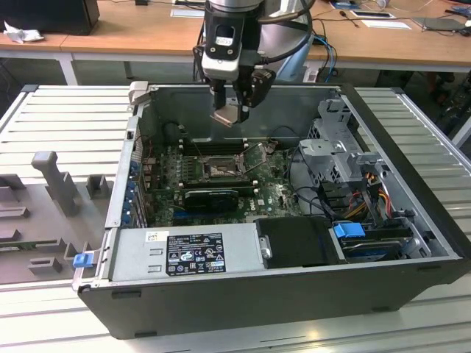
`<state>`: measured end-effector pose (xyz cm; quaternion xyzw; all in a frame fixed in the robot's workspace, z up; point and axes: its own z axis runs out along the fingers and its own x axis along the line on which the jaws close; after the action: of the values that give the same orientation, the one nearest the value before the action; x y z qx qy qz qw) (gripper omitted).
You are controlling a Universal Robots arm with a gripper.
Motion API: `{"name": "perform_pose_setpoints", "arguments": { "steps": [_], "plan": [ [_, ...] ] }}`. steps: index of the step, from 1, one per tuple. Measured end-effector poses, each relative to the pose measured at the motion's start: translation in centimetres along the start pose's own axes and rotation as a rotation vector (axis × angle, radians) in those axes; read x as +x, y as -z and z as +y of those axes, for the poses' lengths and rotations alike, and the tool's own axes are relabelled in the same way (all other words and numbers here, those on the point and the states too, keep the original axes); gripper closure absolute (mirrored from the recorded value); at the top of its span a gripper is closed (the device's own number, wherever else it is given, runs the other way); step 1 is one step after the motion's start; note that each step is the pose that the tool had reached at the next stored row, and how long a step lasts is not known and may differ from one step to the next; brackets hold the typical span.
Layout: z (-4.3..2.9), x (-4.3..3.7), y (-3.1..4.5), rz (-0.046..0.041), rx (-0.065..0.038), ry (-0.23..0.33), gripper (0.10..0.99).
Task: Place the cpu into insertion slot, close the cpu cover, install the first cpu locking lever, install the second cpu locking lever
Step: 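Place the cpu into insertion slot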
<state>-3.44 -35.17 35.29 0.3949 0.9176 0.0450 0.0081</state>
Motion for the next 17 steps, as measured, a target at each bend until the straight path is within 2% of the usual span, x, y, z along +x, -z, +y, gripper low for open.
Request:
{"name": "perform_pose_setpoints", "arguments": {
  "steps": [6, 12, 17],
  "plan": [
    [-0.01, 0.00, -0.11, -0.0104, -0.003, -0.117, 0.557],
    [-0.05, -0.01, -0.64, -0.0137, -0.001, -0.134, 0.557],
    [-0.08, -0.02, -0.90, -0.0254, -0.001, -0.253, 0.557]
  ]
}}
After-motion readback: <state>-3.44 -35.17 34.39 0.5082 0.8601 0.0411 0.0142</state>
